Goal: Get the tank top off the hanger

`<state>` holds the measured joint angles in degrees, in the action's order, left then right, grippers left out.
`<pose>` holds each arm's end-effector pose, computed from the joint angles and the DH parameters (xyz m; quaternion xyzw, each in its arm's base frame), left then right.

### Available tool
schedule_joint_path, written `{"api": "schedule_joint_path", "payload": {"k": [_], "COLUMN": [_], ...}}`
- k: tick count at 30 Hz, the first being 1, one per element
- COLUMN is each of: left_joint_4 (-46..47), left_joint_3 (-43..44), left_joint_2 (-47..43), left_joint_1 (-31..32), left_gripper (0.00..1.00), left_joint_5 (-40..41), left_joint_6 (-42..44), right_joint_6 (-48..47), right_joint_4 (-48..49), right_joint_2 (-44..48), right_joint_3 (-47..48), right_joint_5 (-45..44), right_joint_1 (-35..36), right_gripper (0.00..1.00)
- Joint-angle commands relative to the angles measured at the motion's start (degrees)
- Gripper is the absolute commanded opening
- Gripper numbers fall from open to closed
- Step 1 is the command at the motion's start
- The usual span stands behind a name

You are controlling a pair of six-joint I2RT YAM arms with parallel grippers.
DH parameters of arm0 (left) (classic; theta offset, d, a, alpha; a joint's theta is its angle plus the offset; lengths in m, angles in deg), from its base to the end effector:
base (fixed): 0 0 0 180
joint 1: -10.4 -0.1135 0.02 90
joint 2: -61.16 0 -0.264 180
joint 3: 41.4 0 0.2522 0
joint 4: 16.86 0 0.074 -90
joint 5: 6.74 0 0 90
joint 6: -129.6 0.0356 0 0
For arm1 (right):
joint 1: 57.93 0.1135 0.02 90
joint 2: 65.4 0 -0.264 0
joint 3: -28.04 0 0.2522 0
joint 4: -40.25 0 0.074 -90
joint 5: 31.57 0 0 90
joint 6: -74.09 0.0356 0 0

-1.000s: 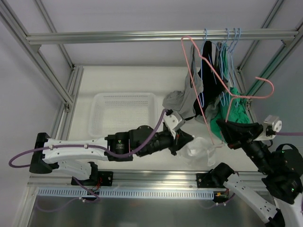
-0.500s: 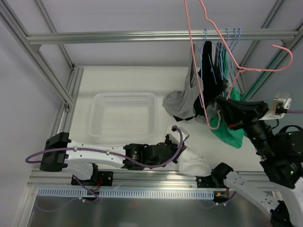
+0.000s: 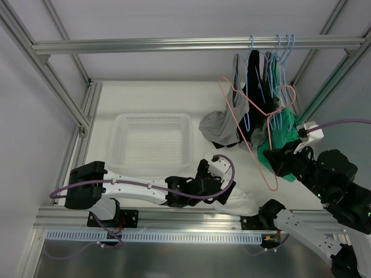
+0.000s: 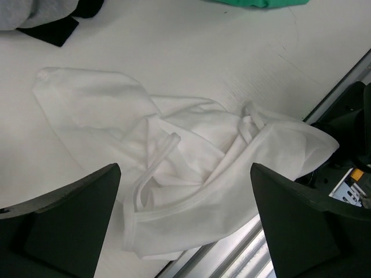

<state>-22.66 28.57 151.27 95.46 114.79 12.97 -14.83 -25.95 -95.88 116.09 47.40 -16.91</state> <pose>0.0488 -0.3482 0.2450 0.2725 0.7824 -0.2931 0.4772 0.0312 0.0181 0.4439 -0.1989 0.7308 0.1651 0.6318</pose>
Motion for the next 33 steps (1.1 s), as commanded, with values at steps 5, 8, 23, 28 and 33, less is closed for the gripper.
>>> {"api": "schedule_joint_path", "payload": {"k": [5,8,23,28,33], "left_joint_4": [-7.5,-15.8,-25.5,-25.4,-25.5], "left_joint_3": [-1.5,-1.4,-8.1,-8.2,-9.4], "left_joint_2": [-11.9,-17.0,-33.0,-31.6,-33.1], "left_joint_1": [-0.2,-0.6,-7.4,-7.6,-7.6], "left_gripper": [0.99,0.99,0.99,0.99,0.99], "left_joint_5": [5.9,9.9,6.9,5.8,4.5], "left_joint_6": [-3.2,-7.8,-13.6,-13.2,-13.3], "right_joint_6": [-0.6,-3.1,-8.3,-9.3,-9.3], "right_joint_4": [-5.2,-5.3,-4.5,-4.4,-4.4], "right_joint_2": [-8.9,-15.8,-43.0,-50.6,-56.6], "right_joint_3": [5.4,10.1,33.1,41.1,45.2], "right_joint_5": [-5.3,-8.6,-22.8,-25.4,-26.8], "right_joint_1": [-0.2,-0.1,3.8,3.7,3.2], "right_gripper": [0.0,0.0,0.0,0.0,0.0]}}
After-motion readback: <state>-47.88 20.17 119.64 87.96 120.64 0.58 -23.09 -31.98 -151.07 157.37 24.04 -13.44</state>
